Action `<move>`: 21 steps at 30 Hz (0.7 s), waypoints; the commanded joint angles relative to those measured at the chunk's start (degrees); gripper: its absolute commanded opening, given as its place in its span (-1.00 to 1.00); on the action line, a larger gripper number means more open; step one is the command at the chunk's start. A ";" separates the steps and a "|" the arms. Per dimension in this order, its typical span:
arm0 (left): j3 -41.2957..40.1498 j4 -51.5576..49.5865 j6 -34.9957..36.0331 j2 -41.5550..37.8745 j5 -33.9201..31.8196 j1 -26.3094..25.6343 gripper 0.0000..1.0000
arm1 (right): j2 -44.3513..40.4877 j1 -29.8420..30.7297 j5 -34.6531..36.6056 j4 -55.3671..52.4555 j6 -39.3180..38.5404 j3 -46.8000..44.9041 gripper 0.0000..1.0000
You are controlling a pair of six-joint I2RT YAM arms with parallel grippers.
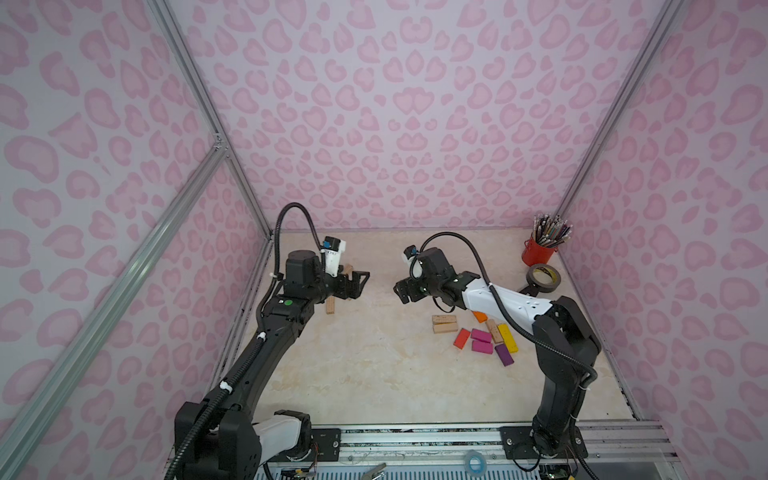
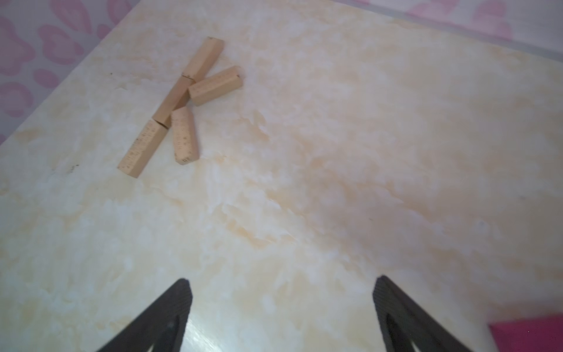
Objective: Assemble the letter k with building blocks
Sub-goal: Assemble the building block at the center of the board, then pick up the building block from the center of the board.
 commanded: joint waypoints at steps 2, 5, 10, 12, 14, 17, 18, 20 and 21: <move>-1.78 -0.01 17.99 -1.81 -2.81 -10.83 0.94 | -5.08 -3.83 -0.51 -6.28 -3.05 -5.38 0.80; -2.33 -1.59 23.36 -2.39 -4.89 -17.22 0.95 | -6.46 -5.39 -0.68 -13.71 -7.51 -5.80 0.80; -2.40 -2.62 26.55 -3.37 -3.91 -19.61 0.96 | -4.80 -6.33 -0.07 -22.91 -14.00 -3.90 0.86; -2.65 -2.49 26.98 -3.79 -3.14 -19.57 0.95 | -3.14 -6.73 0.09 -25.91 -16.23 -2.60 0.90; -2.96 -2.28 27.01 -4.07 -2.21 -19.18 0.94 | -1.19 -7.05 1.54 -28.50 -17.94 -1.09 0.92; -3.44 -2.10 26.68 -4.08 0.08 -17.73 0.93 | 1.44 -7.42 3.30 -31.00 -19.61 0.78 0.94; -3.57 -1.93 26.42 -4.08 0.80 -17.17 0.93 | 2.22 -7.57 3.11 -31.71 -20.16 1.30 0.96; -3.69 -1.83 26.31 -4.00 2.14 -16.35 0.93 | 3.53 -7.89 2.40 -32.74 -21.15 2.02 0.97; -3.76 -1.68 26.30 -4.02 2.65 -16.08 0.93 | 4.07 -7.97 2.08 -33.12 -21.48 2.31 0.98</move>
